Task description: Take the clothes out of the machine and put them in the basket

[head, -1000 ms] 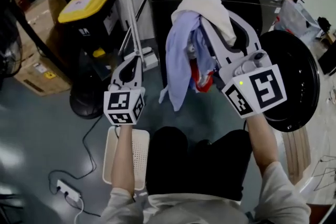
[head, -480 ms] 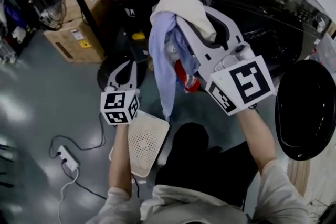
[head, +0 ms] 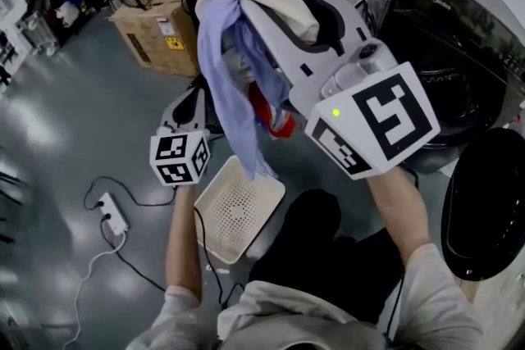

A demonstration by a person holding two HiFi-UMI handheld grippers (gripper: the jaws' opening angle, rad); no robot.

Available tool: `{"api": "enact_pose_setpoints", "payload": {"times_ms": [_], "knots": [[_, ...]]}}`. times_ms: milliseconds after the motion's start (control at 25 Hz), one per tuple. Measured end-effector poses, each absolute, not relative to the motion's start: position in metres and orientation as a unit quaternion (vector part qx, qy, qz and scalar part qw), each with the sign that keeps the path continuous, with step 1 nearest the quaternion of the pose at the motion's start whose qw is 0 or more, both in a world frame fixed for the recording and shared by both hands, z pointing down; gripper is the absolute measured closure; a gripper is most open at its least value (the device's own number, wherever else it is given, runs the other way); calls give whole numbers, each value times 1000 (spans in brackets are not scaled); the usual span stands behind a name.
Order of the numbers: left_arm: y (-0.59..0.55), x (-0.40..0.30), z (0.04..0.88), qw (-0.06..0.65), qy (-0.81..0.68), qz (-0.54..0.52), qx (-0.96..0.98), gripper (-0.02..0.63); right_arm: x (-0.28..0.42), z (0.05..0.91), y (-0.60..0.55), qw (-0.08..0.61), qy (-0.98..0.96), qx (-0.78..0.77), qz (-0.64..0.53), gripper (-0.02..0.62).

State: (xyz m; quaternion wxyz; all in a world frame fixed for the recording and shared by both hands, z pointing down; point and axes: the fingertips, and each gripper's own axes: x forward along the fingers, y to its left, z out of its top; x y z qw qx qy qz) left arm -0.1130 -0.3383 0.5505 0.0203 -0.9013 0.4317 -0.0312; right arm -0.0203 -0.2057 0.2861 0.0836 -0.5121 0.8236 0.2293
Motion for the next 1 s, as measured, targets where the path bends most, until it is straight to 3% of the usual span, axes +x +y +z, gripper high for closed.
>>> {"api": "enact_pose_setpoints", "payload": {"times_ms": [440,1000], "knots": [[-347,-179,544,24,480,-28,-877,587,-91,245,-188,130,851,-442,252,463],[-348,-191,626,-32,493,-53,-868,588,-109,453,-225,48,872,-477,99,462]]}}
